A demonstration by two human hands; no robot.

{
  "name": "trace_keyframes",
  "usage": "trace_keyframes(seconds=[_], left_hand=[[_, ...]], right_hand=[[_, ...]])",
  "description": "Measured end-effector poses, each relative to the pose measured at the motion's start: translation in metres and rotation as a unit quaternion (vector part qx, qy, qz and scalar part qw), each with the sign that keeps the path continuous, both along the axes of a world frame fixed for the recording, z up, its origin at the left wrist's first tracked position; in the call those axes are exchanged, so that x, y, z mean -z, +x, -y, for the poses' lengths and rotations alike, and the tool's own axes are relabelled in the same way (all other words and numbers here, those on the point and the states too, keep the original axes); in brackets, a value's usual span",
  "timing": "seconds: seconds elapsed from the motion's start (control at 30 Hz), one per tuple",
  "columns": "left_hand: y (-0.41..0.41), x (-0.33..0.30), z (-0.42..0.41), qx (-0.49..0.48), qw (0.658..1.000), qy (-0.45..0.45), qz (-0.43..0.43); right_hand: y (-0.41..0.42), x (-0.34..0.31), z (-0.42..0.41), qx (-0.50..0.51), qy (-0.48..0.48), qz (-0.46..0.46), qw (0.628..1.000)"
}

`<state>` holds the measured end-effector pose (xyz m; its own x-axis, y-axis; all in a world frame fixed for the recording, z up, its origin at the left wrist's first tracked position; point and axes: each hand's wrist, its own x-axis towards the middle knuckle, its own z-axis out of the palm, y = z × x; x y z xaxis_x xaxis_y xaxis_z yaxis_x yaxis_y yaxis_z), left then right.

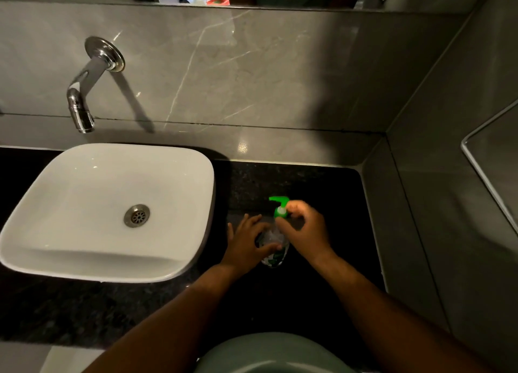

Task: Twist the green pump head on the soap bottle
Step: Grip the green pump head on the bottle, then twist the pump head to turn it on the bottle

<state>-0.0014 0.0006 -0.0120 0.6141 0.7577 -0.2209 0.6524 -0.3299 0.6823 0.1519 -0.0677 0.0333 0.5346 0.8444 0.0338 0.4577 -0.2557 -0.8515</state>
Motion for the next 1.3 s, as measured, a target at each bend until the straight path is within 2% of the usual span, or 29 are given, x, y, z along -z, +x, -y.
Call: trace_keyframes(seconds=[0.1, 0.23, 0.37, 0.43, 0.53, 0.6, 0.77, 0.93, 1.03, 1.1, 1.23, 1.3], left_hand=[[0.000, -0.001, 0.001, 0.007, 1.000, 0.000, -0.001], [-0.001, -0.002, 0.002, 0.010, 1.000, 0.001, -0.007], [-0.003, -0.004, 0.003, 0.001, 1.000, 0.001, -0.009], [-0.004, -0.003, 0.003, -0.001, 1.000, 0.000, -0.004], [-0.004, -0.002, 0.005, 0.002, 1.000, -0.005, 0.006], [-0.004, -0.002, 0.006, 0.003, 1.000, -0.008, 0.013], [-0.004, -0.001, 0.005, -0.012, 1.000, 0.000, 0.005], [-0.003, -0.003, 0.007, -0.007, 1.000, -0.001, 0.013], [-0.003, -0.004, 0.007, -0.009, 1.000, -0.003, 0.009], [-0.004, -0.004, 0.005, -0.009, 1.000, -0.001, 0.003], [-0.003, -0.004, 0.008, -0.006, 1.000, 0.001, 0.014], [-0.002, -0.003, 0.009, -0.010, 1.000, 0.000, 0.021]], right_hand=[[-0.008, 0.010, 0.012, -0.036, -0.057, 0.008, 0.998], [-0.006, 0.011, 0.010, -0.030, -0.063, -0.006, 0.998], [-0.007, 0.005, 0.009, -0.093, -0.052, -0.155, 0.982], [-0.010, 0.004, 0.009, -0.092, -0.053, -0.181, 0.978], [-0.012, 0.006, 0.005, -0.032, -0.047, -0.146, 0.988], [-0.012, 0.006, 0.003, -0.027, -0.070, -0.130, 0.989], [-0.008, 0.010, 0.008, -0.081, -0.052, -0.205, 0.974], [-0.008, 0.012, 0.005, -0.028, -0.058, -0.138, 0.988], [-0.008, 0.015, 0.005, -0.084, -0.050, -0.215, 0.972], [-0.007, 0.015, 0.005, -0.084, -0.046, -0.232, 0.968], [-0.013, 0.013, 0.001, -0.016, -0.036, -0.139, 0.990], [-0.015, 0.010, 0.001, -0.025, -0.032, -0.150, 0.988]])
